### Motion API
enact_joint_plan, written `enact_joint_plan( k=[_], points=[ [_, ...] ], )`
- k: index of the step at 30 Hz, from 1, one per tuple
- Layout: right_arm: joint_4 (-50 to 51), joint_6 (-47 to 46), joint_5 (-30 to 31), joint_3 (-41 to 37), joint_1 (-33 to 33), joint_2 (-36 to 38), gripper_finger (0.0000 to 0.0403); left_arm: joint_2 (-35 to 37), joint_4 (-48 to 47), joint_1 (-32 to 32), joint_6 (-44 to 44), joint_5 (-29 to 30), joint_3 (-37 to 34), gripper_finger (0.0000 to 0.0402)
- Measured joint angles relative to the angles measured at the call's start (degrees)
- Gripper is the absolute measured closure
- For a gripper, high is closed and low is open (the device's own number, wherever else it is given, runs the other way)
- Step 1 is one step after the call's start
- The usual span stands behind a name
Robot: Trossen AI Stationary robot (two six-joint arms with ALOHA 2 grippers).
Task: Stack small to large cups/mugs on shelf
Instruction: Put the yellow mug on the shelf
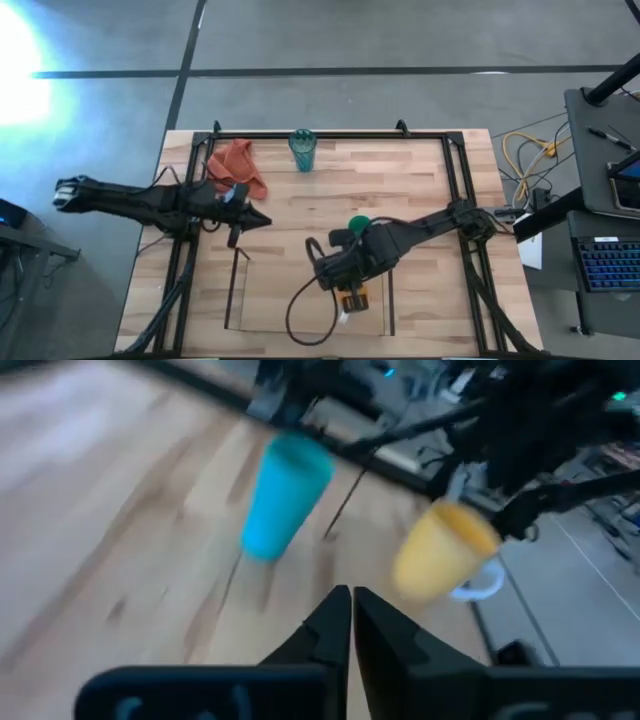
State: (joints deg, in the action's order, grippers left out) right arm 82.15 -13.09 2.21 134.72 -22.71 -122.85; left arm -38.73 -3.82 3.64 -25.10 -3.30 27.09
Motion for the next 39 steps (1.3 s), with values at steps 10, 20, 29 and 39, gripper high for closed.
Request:
enact_joint_plan(
  k=[10,20,29,39],
  points=[
    [2.70,-13.22,8.15,-0.11,1.33,3.21,0.0395,-21.95,-4.67,14.80,1.44,5.61,14.83,0.0401],
    [7.85,-27.55,15.62,-0.37,-2.96,6.20,0.0395,-44.00,1.93,25.35,-1.39,13.35,26.34,0.0402],
    [7.85,-36.95,19.13,-2.90,-8.24,6.33,0.0394,-57.42,0.72,29.69,0.00,19.33,38.94,0.0402],
    [7.87,-52.59,23.17,-6.19,-12.64,6.29,0.0394,-65.94,0.29,30.86,2.76,18.70,46.14,0.0401]
  ],
)
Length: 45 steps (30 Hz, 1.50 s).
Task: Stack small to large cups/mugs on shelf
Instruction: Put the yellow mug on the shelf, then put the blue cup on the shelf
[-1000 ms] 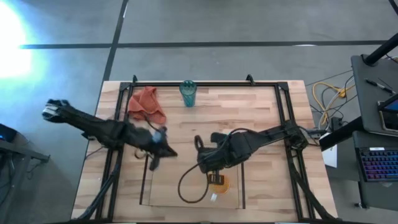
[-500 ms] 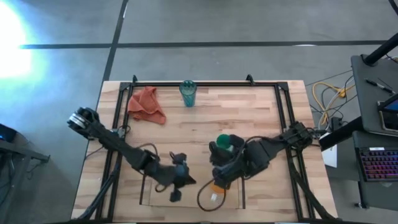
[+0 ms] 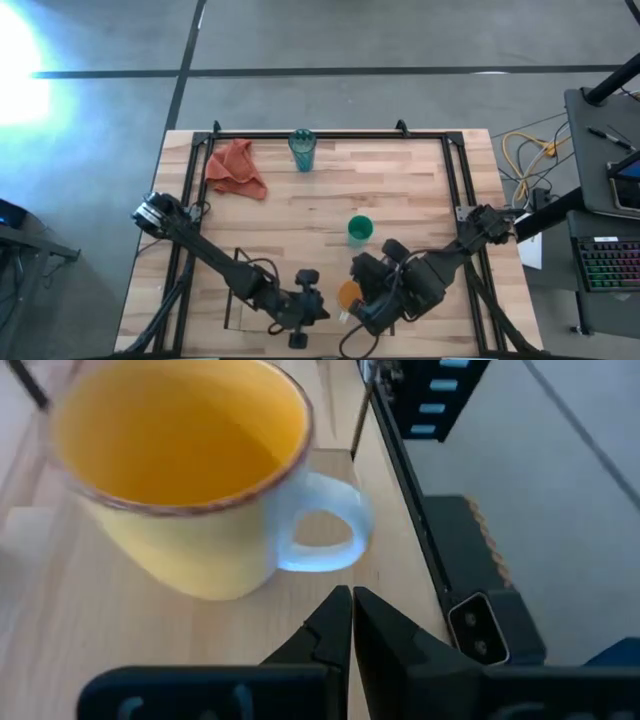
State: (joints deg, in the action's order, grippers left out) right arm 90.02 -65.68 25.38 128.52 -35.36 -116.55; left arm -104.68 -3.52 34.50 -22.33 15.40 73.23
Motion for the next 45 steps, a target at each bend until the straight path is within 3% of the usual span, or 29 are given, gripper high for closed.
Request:
enact_joint_plan(
  k=[16,30,40,45],
  points=[
    [0.00,-10.30,1.32,-2.01,-4.10,-0.04,0.0394,-9.25,-0.04,0.00,5.21,5.31,7.74,0.0401],
    [0.00,-10.01,1.76,-2.35,-4.41,-0.04,0.0394,-9.41,2.94,-1.70,6.28,5.41,10.32,0.0401],
    [-0.02,-6.54,1.76,-2.38,-4.39,-0.06,0.0394,-9.10,-4.58,-0.68,4.86,2.38,10.14,0.0401],
    [-0.04,-5.29,1.66,-2.77,-1.61,0.12,0.0389,-5.10,-6.84,0.18,6.22,2.90,10.21,0.0402]
  ],
)
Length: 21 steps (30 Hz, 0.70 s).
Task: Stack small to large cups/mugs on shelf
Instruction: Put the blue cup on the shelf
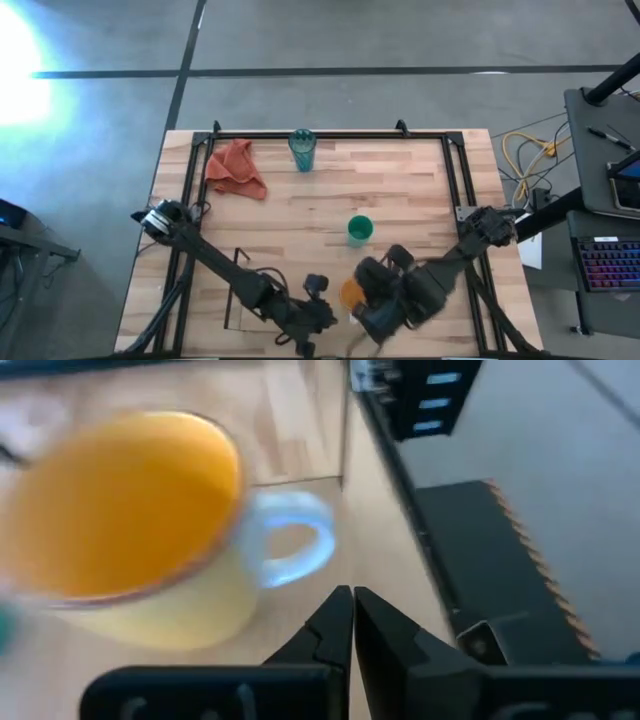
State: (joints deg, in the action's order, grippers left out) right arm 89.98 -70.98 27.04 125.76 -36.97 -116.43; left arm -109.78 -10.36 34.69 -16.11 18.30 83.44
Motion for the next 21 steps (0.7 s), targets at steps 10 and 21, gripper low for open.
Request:
enact_joint_plan(
  k=[10,21],
  points=[
    [0.12,14.03,-8.32,-9.38,15.26,9.23,0.0279,11.62,-12.58,-4.37,-3.62,1.70,-4.78,0.0383],
    [-9.33,19.03,-17.93,-32.60,27.29,23.13,0.0205,27.97,-13.23,-12.19,-6.06,1.71,-18.08,0.0284]
  ],
)
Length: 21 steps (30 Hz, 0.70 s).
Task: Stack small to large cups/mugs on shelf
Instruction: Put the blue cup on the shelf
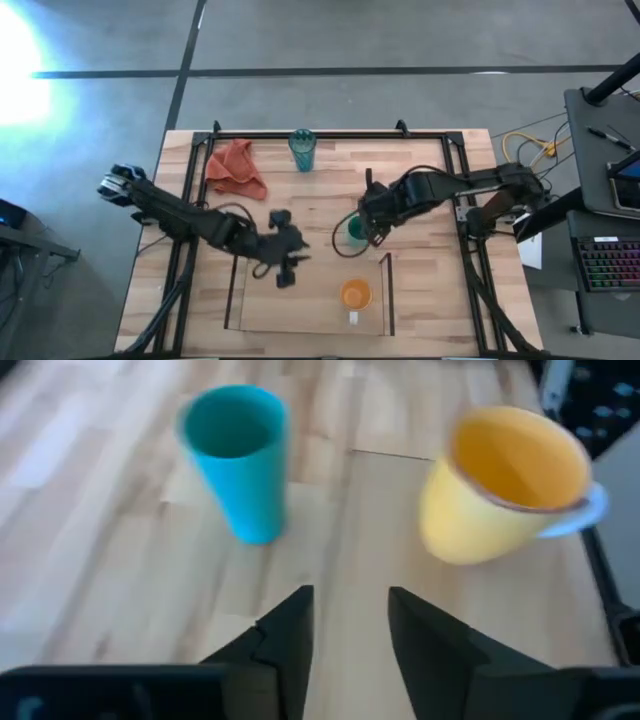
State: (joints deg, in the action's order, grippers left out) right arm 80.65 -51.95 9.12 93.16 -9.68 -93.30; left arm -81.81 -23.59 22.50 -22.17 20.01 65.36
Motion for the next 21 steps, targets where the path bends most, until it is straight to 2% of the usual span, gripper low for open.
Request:
enact_joint_plan(
  k=[2,6,10,14,21],
  points=[
    [-4.30,2.51,-3.16,-4.16,2.23,1.01,0.0207,2.99,-0.04,-1.71,-0.21,0.01,-1.77,0.0280],
    [-6.70,4.59,-3.29,-9.85,5.29,1.77,0.0208,7.60,0.01,-4.63,-2.91,-0.09,-5.08,0.0279],
    [-10.92,6.95,-3.56,-11.96,6.73,2.01,0.0205,10.98,0.15,-6.17,-3.01,-0.25,-7.82,0.0279],
    [-18.81,8.18,-7.73,-13.95,7.58,1.12,0.0205,12.93,-0.20,-8.19,-3.00,-0.44,-10.11,0.0279],
    [-20.68,6.87,-7.30,-16.96,8.24,-0.68,0.0205,15.40,-0.97,-11.74,-2.90,-3.30,-13.06,0.0279]
  ],
)
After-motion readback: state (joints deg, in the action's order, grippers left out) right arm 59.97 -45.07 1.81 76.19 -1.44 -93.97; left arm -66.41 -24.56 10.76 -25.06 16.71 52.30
